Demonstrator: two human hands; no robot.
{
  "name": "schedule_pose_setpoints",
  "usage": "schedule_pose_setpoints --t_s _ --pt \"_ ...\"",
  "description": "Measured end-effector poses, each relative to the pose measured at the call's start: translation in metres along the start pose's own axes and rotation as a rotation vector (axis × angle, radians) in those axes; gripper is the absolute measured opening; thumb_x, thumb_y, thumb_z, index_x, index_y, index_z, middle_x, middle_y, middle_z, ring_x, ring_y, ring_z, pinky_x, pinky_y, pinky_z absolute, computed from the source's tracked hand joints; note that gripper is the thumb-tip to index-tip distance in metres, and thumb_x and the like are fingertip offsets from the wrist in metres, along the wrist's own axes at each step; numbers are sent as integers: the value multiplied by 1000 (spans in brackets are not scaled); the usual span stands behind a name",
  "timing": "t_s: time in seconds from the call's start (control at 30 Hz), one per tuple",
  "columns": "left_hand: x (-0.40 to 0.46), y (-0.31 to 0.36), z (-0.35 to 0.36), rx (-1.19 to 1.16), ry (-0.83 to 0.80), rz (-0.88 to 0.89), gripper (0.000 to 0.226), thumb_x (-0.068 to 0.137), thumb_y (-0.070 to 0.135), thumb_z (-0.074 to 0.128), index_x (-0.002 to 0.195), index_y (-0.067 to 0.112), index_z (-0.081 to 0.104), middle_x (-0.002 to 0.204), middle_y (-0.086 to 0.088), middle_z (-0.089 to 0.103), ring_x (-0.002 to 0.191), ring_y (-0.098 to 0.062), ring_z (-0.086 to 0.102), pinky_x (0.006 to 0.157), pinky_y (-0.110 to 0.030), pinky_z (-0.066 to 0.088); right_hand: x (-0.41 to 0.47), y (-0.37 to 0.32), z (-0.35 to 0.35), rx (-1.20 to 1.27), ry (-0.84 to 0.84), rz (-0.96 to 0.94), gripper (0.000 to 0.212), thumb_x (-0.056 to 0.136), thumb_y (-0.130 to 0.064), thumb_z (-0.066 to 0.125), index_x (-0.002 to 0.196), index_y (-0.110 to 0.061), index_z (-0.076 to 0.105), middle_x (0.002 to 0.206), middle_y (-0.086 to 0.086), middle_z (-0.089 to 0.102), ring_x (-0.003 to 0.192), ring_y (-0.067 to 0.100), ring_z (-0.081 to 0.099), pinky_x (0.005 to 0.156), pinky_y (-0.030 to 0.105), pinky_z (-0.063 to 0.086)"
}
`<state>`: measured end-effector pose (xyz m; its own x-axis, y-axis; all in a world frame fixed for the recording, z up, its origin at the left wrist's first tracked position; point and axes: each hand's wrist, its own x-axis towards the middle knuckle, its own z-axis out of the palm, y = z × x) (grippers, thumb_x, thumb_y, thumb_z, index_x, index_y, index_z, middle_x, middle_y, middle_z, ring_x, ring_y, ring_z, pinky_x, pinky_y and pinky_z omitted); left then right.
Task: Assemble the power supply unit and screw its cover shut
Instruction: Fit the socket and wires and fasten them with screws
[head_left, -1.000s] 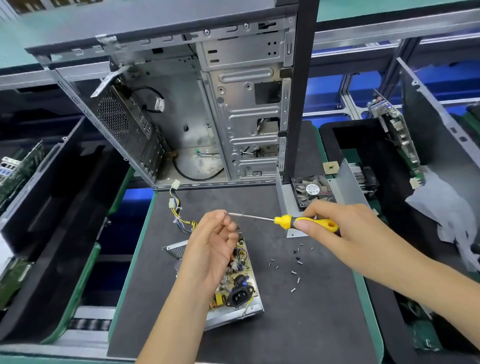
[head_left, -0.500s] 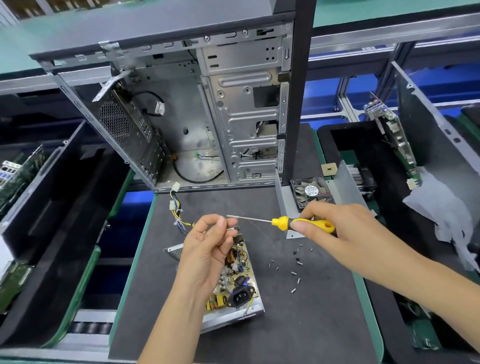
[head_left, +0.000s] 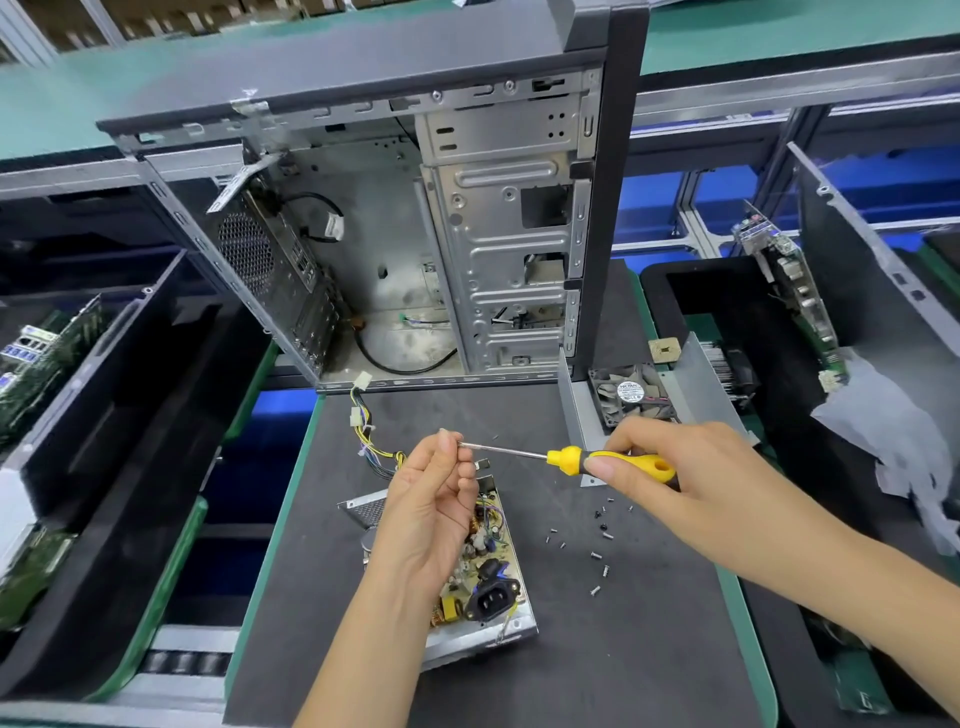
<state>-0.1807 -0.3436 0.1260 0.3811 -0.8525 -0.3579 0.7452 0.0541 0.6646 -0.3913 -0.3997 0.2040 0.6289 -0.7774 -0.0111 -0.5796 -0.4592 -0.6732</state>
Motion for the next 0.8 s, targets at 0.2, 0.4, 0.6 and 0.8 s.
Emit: schedule_pose_setpoints --t_s 0.2,0.4,0.6,0.8 --pt "0 -1 2 22 -43 9 17 77 22 63 64 18 73 61 2 58 49 -3 53 46 -12 46 -2 -1 -4 -38 -12 4 35 83 -62 39 78 -31 56 57 -13 49 50 6 41 52 17 34" --pt "0 1 1 198 -89 49 10 73 18 68 64 16 70 61 1 59 50 -4 53 47 -12 46 -3 0 -7 -37 -10 25 39 82 -62 37 77 -28 57 54 -15 46 49 6 41 51 16 34" --pt "0 1 1 143 -66 23 12 76 19 65 67 13 71 60 1 60 49 -3 55 46 -12 48 -2 -5 -10 -64 -20 8 40 82 -62 37 78 -29 57 54 -14 46 50 5 42 52 17 35" --pt "1 1 2 45 -44 -25 17 76 22 63 62 14 69 61 1 58 47 -2 52 44 -10 46 -1 -8 -7 -108 -16 -31 39 82 -63 36 81 -30 56 60 -21 51 56 3 47 54 18 35"
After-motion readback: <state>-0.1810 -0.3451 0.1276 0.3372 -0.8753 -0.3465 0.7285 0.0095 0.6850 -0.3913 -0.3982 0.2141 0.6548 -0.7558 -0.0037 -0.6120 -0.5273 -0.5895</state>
